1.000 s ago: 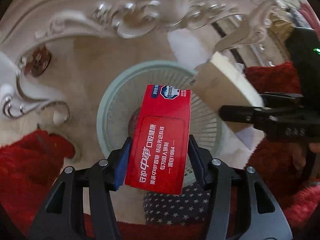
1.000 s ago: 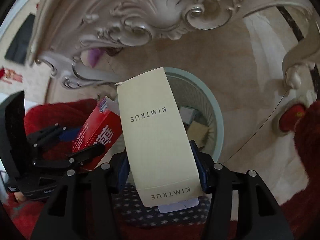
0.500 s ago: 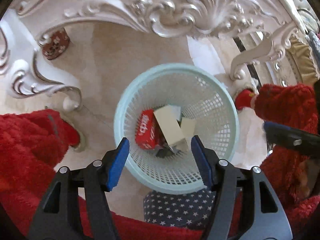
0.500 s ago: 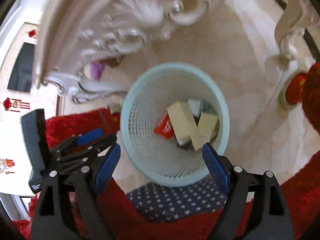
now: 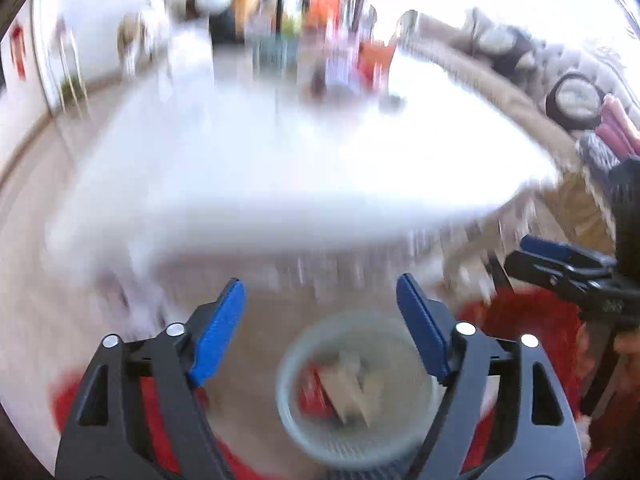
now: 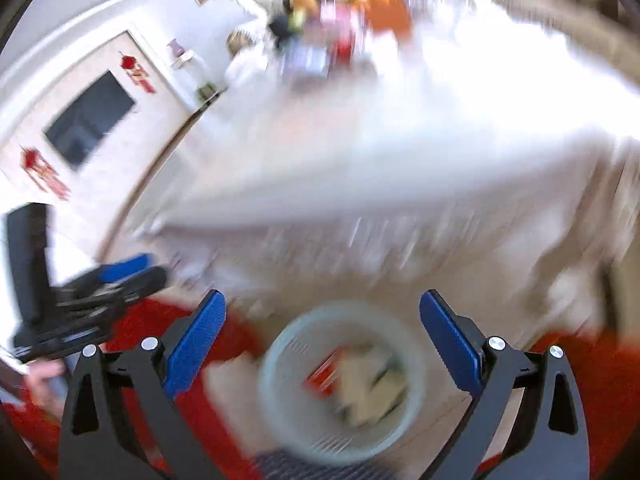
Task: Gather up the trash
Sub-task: 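Move both tools back over the table toward the snack bag and white charger, then grasp the red-white snack bag with the left tool while the right tool grasps the white charger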
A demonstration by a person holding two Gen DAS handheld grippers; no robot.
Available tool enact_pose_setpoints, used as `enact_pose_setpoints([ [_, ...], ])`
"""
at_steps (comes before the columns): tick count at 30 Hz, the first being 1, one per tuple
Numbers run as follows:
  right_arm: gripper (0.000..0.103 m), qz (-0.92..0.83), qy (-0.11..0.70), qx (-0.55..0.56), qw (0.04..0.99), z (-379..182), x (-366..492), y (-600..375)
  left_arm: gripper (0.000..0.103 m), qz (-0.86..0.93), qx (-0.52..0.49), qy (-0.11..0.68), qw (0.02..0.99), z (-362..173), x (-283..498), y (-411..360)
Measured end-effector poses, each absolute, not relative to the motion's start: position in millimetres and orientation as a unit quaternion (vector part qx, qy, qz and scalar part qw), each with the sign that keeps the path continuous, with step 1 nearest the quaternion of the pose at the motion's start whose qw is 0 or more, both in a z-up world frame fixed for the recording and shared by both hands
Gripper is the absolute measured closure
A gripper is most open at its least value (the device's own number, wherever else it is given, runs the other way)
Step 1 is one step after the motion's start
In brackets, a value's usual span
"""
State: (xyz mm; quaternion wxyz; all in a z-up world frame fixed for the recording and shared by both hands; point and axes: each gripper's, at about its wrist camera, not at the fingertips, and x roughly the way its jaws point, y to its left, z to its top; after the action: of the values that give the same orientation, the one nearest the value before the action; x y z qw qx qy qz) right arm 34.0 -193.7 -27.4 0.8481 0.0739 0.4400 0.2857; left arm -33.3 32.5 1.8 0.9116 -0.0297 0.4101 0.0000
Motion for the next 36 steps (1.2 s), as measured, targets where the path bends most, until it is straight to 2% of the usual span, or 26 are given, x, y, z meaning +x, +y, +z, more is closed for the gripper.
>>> enact_pose_setpoints([
  [2, 0.010, 0.246, 0.385, 0.048, 0.888, 3, 69, -194, 0.022, 0.017, -0.009, 0.369, 0.929, 26, 5, 30],
  [6, 0.010, 0.171, 0.370, 0.031, 0.913, 18, 137, -181, 0.022, 0.026, -0.015, 0.349, 0.937, 41, 84, 26],
  [9, 0.010, 0.133, 0.385, -0.001, 0.913, 9, 188, -158, 0.022, 0.023, -0.038, 0.363, 0.931, 40, 139, 30],
  [14, 0.010, 0.144, 0.397, -0.040, 0.906, -6, 223, -125, 0.022, 0.015, -0.084, 0.399, 0.913, 31, 205, 41],
  [28, 0.010, 0.137, 0.428, -0.078, 0.890, -17, 262, -102, 0.022, 0.035, 0.004, 0.468, 0.883, -1, 260, 11],
  [36, 0.011, 0.139, 0.433, -0.104, 0.885, -19, 265, -107, 0.022, 0.066, 0.001, 0.498, 0.865, -20, 276, 20],
])
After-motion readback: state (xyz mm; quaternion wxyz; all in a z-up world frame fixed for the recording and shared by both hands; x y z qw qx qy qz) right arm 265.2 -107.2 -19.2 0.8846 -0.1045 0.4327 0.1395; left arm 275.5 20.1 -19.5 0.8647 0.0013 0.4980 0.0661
